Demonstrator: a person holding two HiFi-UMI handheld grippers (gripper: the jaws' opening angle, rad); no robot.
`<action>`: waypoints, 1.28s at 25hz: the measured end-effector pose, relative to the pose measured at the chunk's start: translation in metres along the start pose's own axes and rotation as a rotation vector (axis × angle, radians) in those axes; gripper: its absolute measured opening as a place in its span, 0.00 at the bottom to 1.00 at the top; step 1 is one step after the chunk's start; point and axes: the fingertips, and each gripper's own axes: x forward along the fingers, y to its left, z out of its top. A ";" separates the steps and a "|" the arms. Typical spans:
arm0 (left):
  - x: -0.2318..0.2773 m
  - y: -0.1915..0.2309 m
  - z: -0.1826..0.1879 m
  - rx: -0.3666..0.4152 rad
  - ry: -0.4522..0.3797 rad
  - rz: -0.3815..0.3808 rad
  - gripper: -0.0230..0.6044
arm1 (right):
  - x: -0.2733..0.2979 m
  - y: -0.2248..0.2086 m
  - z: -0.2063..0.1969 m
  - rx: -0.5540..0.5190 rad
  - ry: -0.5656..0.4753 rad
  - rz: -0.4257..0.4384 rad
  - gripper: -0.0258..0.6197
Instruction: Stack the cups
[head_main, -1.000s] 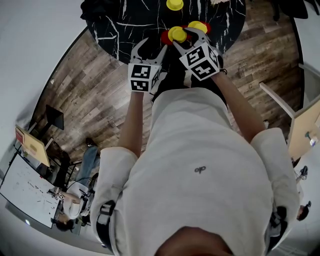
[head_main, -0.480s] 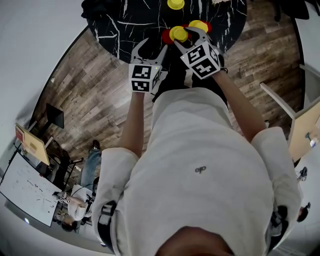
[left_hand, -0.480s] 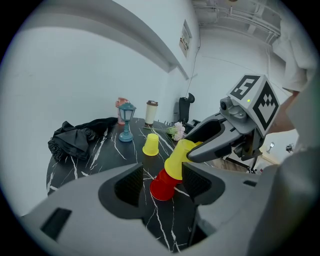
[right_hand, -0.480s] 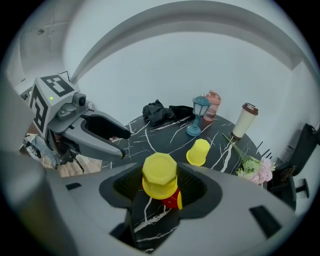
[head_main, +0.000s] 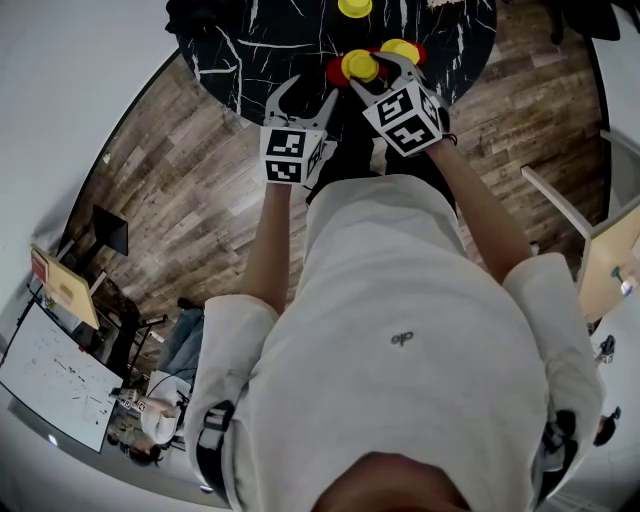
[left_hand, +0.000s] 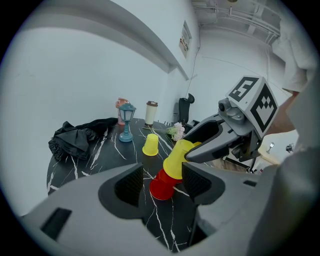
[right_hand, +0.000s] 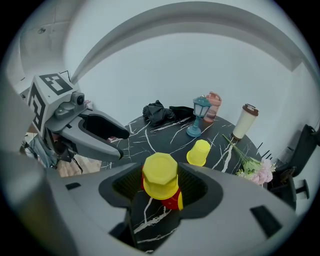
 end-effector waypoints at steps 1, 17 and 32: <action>0.000 0.000 0.000 0.001 -0.001 0.000 0.43 | -0.001 0.001 0.000 -0.002 -0.003 0.001 0.40; 0.003 0.002 0.009 0.003 -0.021 -0.001 0.43 | -0.036 -0.006 0.027 0.022 -0.127 -0.008 0.42; 0.022 -0.017 0.025 -0.002 -0.011 0.030 0.43 | -0.086 -0.080 0.057 0.020 -0.261 0.027 0.41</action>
